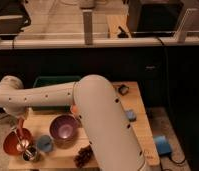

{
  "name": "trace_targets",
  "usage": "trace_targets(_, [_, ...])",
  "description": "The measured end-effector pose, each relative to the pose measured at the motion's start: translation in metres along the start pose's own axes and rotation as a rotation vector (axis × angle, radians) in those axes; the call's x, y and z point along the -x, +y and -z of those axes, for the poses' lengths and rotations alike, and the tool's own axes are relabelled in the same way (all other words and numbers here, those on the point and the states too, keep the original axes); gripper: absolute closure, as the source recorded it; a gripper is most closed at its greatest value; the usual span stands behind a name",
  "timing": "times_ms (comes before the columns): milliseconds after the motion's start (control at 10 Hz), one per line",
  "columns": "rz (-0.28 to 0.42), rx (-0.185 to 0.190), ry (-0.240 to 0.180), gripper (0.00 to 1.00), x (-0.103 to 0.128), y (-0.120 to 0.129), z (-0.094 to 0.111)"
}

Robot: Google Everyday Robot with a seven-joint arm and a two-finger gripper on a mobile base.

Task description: Place pepper in red bowl

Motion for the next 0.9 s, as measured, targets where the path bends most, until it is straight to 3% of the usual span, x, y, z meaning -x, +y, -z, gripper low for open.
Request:
trace_targets(200, [-0.005,-0.028,-0.05,0.2,-0.0009,0.001,0.0024])
trace_targets(300, [-0.015,-0.074,-0.121,0.2,-0.0027,0.0016,0.0032])
trace_targets(600, [-0.049,-0.094,-0.224,0.2,-0.0033,-0.001,-0.0003])
trace_targets(900, [-0.053,-0.096,-0.228,0.2,-0.0035,-0.0015,-0.0006])
